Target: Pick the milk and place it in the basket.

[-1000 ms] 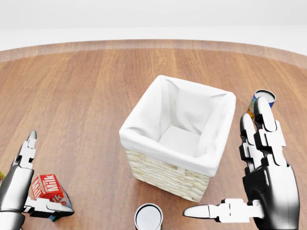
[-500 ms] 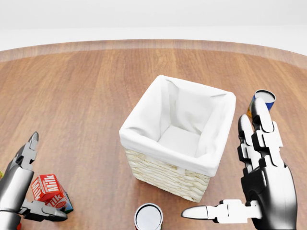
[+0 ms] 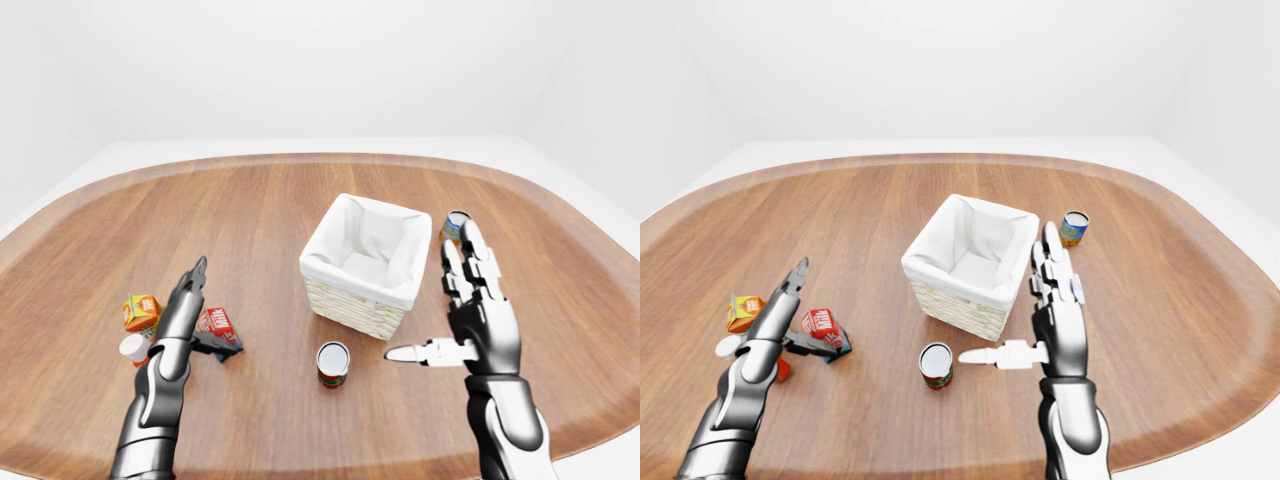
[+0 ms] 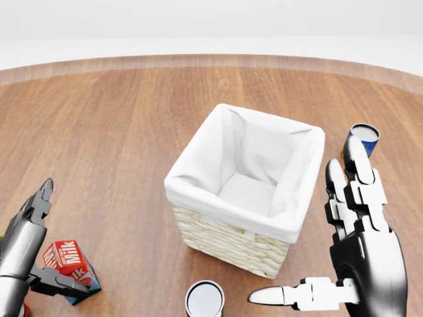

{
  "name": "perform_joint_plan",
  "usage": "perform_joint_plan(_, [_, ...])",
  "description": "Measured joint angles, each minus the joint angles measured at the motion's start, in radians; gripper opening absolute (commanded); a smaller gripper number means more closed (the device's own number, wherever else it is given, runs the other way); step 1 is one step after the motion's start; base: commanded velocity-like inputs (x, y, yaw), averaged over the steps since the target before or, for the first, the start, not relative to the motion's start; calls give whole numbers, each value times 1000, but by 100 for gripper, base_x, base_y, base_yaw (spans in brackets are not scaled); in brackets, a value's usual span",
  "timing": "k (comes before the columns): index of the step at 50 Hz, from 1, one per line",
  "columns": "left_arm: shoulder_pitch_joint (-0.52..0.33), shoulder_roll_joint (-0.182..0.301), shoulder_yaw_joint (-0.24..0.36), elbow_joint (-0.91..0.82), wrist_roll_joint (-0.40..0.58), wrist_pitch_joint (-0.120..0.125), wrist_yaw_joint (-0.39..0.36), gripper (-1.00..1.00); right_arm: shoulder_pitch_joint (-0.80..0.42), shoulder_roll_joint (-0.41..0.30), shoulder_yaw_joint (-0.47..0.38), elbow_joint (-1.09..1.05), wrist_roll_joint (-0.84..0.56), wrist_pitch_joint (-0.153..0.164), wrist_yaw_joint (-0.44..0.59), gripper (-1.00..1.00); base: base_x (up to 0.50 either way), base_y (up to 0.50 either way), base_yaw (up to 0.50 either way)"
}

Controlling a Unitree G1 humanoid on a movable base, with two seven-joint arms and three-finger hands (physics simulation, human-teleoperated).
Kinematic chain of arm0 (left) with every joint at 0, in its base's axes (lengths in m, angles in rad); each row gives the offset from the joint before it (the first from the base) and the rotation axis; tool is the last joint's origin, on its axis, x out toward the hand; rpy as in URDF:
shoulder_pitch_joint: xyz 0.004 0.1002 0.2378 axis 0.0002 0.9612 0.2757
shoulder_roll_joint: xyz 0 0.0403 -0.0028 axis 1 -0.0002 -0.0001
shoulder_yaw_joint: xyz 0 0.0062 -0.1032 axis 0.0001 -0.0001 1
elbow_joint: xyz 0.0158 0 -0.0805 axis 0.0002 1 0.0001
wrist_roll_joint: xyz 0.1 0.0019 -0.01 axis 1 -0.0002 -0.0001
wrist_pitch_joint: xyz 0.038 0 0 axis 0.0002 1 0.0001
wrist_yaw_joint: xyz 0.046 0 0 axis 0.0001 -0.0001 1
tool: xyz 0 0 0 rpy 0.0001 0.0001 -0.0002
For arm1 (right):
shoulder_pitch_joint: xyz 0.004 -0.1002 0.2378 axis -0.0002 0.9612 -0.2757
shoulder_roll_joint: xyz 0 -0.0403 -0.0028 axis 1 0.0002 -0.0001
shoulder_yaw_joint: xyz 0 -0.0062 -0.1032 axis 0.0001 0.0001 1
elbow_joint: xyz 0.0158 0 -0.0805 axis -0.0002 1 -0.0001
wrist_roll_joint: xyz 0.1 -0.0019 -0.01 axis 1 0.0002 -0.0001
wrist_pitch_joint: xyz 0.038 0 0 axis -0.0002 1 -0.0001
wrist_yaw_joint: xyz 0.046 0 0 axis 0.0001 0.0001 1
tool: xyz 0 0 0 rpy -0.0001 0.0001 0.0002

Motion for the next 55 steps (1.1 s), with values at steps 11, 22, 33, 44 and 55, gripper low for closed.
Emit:
perform_joint_plan(11, [-95, 44, -23, 193, -22, 0, 40, 100, 2, 0, -1, -6, 2, 2, 1, 100, 0, 0, 0])
perform_joint_plan(22, [-185, 81, -54, 436, -74, 0, 39, 100, 1, 1, -5, -8, 5, 5, 1, 100, 0, 0, 0])
perform_joint_plan(33, [-258, 94, -94, 642, -101, 0, 44, 100, -1, 2, -6, -10, 7, 6, -2, 100, 0, 0, 0])
perform_joint_plan(44, [-324, 102, -90, 734, -162, 0, -2, -100, -3, 4, -11, -11, 12, 8, -4, 100, 0, 0, 0])
perform_joint_plan(55, [-362, 92, -88, 780, -142, 0, -11, -100, -4, 4, -10, -11, 14, 10, -7, 100, 0, 0, 0])
